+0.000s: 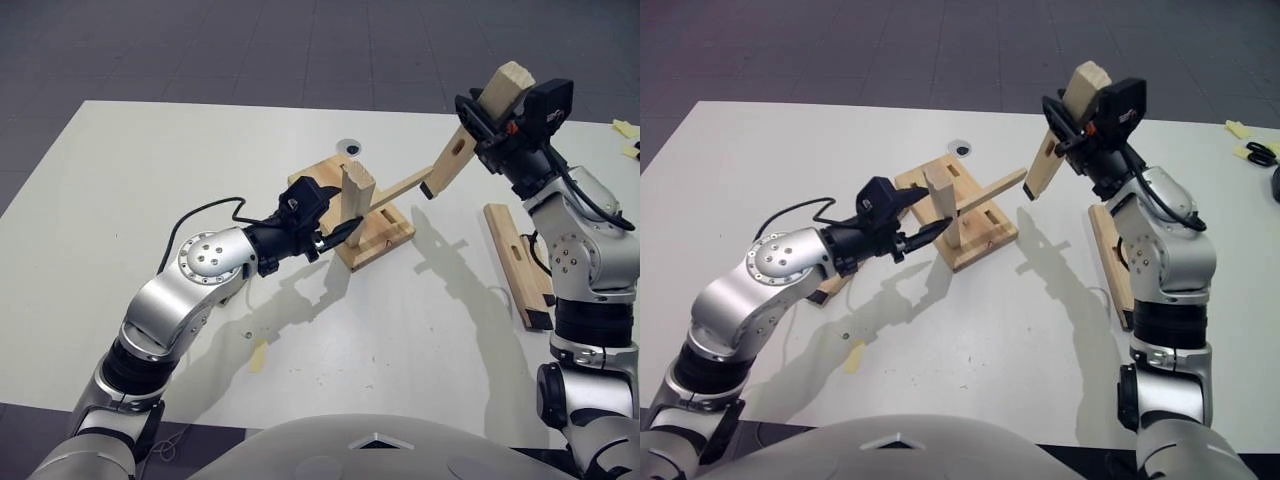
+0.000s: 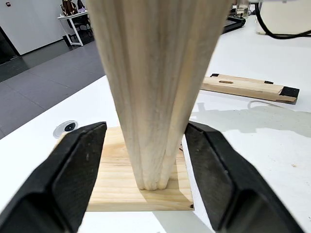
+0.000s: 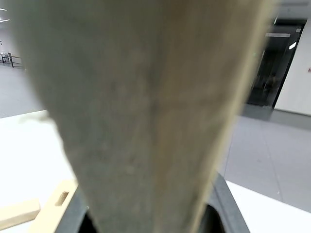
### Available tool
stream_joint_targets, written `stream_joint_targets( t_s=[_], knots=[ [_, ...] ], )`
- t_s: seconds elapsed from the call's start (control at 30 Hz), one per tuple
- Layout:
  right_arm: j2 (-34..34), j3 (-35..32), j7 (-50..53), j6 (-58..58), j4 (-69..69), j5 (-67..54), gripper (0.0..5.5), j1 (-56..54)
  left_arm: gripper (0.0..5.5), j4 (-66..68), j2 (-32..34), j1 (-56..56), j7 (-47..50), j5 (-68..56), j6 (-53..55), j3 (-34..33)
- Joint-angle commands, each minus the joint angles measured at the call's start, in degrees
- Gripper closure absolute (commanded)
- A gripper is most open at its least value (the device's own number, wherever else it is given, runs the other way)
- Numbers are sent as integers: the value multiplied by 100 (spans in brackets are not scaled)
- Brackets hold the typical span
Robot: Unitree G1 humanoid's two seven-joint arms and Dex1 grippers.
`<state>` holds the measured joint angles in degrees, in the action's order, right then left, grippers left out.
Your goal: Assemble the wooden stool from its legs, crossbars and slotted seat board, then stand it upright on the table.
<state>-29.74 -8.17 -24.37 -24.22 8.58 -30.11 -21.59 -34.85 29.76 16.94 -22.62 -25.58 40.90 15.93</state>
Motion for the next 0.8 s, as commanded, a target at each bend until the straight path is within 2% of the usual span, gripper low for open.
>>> stream_joint_targets(
  t_s=[0.03, 0.4, 0.8],
  knots=[
    [33, 137, -96, 60, 231, 257, 448, 183, 182, -127, -98, 47, -58, -42, 152, -144],
    [377, 419, -36, 141, 537, 704, 448, 395, 18, -234, -161, -88, -161, 34, 208, -109],
    [632, 408, 215, 358, 291, 1148, 448, 203, 10, -213, -215, -152, -228, 269, 188, 48]
  ],
)
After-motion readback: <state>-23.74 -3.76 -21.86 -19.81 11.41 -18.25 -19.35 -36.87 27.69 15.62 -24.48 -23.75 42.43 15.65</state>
